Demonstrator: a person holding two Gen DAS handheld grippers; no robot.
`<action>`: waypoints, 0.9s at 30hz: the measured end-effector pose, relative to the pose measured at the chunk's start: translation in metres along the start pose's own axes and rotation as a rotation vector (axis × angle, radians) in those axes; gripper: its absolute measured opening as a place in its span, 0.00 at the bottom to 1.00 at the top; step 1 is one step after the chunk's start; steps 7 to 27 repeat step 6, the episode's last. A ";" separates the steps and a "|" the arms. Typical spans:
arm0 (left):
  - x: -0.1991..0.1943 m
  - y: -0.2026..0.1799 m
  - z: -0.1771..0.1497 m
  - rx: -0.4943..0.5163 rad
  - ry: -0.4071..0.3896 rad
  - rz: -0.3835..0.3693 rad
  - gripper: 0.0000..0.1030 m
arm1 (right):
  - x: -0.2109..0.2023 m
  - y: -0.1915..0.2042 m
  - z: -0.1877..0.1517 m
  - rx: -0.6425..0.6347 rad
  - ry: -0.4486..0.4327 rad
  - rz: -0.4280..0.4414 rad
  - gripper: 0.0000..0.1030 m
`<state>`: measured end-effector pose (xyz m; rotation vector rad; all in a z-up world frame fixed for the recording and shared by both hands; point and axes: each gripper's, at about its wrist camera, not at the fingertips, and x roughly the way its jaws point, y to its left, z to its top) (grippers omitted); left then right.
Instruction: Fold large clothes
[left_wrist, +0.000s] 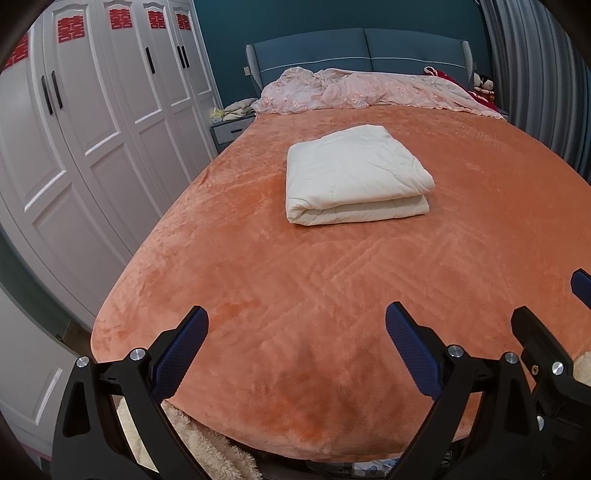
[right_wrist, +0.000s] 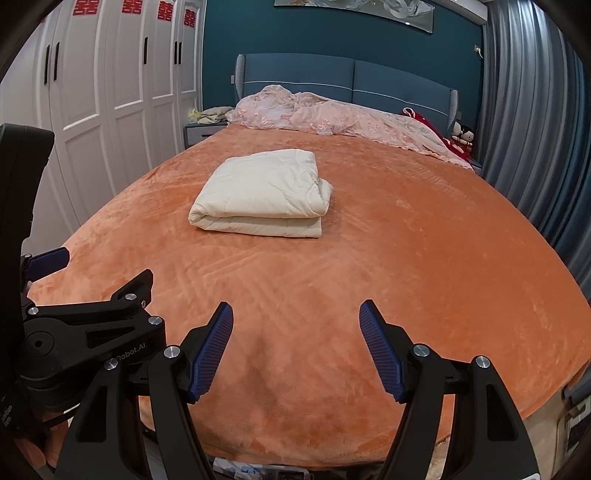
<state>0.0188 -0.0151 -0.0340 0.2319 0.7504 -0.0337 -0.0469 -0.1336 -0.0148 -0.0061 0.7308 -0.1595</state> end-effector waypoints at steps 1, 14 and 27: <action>-0.001 0.000 0.000 -0.002 0.001 0.000 0.91 | -0.001 0.000 0.000 0.000 -0.001 -0.001 0.67; -0.002 0.001 0.002 -0.008 0.006 -0.010 0.91 | -0.002 0.000 0.000 0.001 -0.002 -0.004 0.67; -0.002 0.001 0.002 -0.008 0.006 -0.010 0.91 | -0.002 0.000 0.000 0.001 -0.002 -0.004 0.67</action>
